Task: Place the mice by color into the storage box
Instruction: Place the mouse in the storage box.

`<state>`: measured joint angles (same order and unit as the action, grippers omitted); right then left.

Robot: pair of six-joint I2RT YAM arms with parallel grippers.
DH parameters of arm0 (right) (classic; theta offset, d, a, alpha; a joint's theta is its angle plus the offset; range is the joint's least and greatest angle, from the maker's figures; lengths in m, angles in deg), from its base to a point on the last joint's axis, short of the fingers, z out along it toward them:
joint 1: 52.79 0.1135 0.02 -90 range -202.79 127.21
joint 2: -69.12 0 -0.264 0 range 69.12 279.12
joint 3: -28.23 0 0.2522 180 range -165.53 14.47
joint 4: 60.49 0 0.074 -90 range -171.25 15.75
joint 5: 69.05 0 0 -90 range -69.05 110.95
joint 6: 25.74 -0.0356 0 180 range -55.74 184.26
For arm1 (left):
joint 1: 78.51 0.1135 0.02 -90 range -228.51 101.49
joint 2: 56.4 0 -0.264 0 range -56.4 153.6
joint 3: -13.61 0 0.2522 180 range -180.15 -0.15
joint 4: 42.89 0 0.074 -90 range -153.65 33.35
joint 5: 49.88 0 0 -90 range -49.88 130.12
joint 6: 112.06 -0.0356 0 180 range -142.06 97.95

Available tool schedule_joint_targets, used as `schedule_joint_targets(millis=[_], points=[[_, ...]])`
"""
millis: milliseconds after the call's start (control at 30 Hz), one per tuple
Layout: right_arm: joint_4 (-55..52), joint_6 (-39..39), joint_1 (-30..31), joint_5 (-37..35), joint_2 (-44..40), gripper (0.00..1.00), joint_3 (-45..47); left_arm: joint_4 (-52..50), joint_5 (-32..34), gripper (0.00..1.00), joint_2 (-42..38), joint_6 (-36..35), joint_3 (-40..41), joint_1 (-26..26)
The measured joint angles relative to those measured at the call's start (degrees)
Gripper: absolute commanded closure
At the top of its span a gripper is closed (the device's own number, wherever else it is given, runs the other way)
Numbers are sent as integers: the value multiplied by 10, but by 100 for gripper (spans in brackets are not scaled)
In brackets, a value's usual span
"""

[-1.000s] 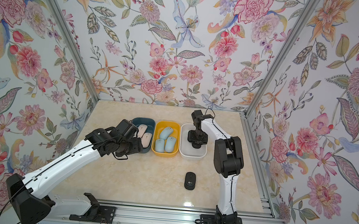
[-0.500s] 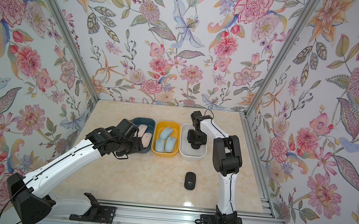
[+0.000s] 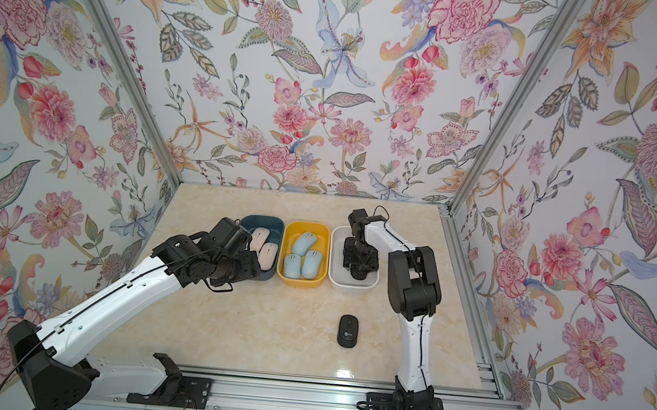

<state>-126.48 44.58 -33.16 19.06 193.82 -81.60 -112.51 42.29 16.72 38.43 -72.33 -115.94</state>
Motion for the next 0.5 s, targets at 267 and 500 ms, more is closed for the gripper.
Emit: schedule_joint_targets(millis=[267, 500], points=[[-13, 0, 0, -2, 0, 26, -10, 0, 0, 23, 0, 0, 0, 0], [-62, 5, 0, -3, -39, 26, -92, 0, 0, 22, 0, 0, -7, 0]])
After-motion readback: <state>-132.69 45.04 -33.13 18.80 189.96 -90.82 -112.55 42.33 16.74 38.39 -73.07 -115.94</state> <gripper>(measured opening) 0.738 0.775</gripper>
